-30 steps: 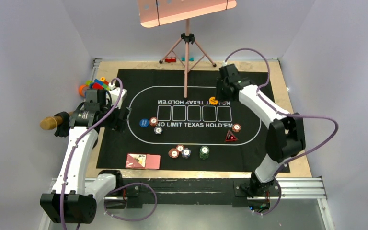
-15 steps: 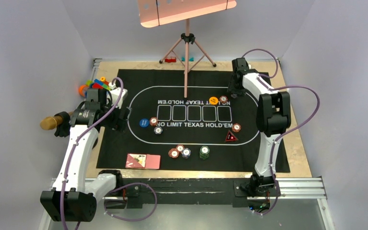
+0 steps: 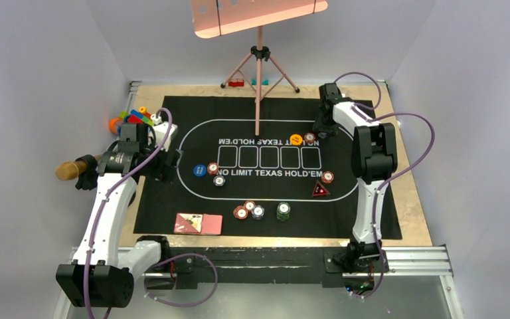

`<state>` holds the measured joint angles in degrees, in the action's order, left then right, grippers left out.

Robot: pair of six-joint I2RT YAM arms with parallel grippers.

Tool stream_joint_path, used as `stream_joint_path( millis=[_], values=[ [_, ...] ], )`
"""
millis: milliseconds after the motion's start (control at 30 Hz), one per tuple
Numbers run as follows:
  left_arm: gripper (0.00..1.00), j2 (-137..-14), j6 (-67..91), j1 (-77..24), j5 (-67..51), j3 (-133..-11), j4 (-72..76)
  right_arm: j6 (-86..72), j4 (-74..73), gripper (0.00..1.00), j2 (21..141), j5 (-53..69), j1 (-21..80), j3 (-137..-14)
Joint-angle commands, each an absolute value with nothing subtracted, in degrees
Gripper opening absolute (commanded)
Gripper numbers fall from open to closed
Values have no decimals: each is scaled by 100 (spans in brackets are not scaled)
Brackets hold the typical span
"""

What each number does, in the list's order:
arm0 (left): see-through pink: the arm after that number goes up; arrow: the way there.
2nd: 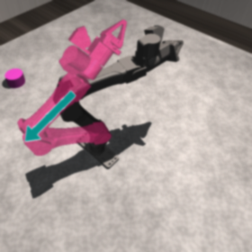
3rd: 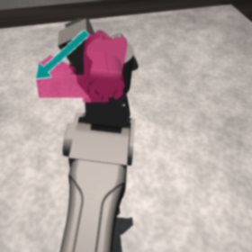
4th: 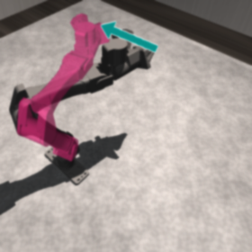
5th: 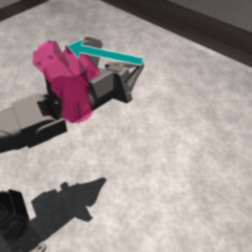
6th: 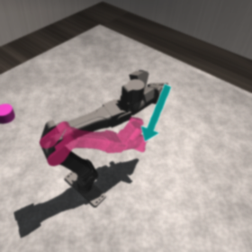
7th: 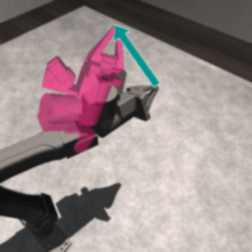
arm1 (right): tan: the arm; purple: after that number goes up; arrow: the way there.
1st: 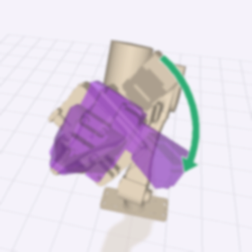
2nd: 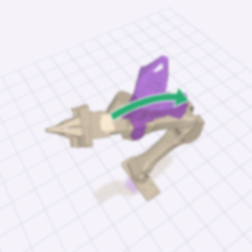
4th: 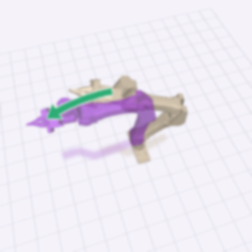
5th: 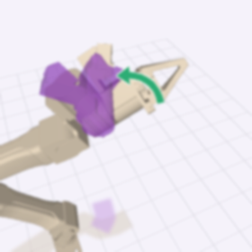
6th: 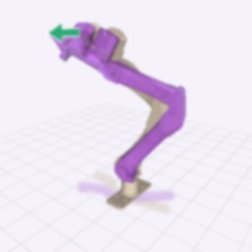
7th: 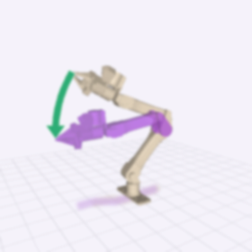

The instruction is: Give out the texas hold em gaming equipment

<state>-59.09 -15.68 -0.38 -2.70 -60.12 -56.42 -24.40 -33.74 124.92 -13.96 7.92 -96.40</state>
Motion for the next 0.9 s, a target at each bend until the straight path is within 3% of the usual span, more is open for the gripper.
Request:
stream_joint_path(
  millis=[0,167,433,533,733,867],
  values=[
    [100,-5843,-1661,0,-246,-6000,-5505,-2559,-3289,13,12525,-1368,771,-9887],
    [100,-5823,-1638,0,-263,-6018,-5514,-2583,-3384,23,12480,-1300,773,-9918],
    [100,-5731,-1627,0,-337,-6047,-5620,-2594,-3631,59,12232,-1399,780,-10111],
    [100,-5672,-1614,0,-358,-6084,-5657,-2587,-3726,69,12049,-1430,782,-10263],
    [100,-5573,-1557,0,-354,-6168,-5745,-2560,-3944,73,11283,-1525,1042,-10427],
    [100,-5467,-1533,0,-341,-6155,-5782,-2439,-3919,74,10349,-1804,1855,-10002]
  ],
)
